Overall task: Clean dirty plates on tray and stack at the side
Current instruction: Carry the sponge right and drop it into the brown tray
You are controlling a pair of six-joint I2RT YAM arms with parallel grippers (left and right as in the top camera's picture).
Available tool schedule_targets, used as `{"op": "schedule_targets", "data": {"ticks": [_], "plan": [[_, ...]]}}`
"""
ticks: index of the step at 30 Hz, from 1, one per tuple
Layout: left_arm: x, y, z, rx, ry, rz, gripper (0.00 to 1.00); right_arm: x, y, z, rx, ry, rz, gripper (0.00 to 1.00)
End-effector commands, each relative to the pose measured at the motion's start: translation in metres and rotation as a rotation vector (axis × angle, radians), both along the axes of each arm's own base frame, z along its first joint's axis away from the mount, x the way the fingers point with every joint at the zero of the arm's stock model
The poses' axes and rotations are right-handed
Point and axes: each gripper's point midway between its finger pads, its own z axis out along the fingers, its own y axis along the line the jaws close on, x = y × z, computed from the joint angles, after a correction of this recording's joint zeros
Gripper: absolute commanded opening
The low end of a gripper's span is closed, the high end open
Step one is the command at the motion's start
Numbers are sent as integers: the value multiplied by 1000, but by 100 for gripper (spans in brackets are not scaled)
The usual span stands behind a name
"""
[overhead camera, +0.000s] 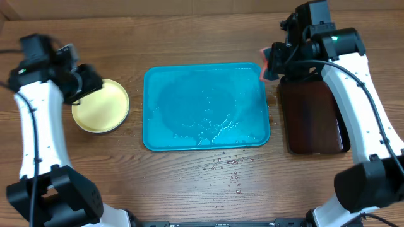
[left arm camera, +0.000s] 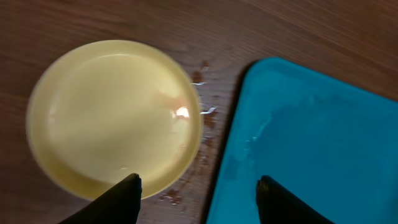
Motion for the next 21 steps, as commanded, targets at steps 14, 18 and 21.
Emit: {"op": "schedule_targets", "data": {"ticks": [14, 18, 21], "plan": [[25, -131, 22, 135, -117, -352, 96, -49, -161, -50, -361, 227, -164, 4], [27, -140, 24, 135, -136, -371, 100, -55, -166, -93, -360, 310, -141, 4], [30, -140, 25, 136, -147, -371, 100, -63, -160, -129, -351, 330, -50, 14]]}}
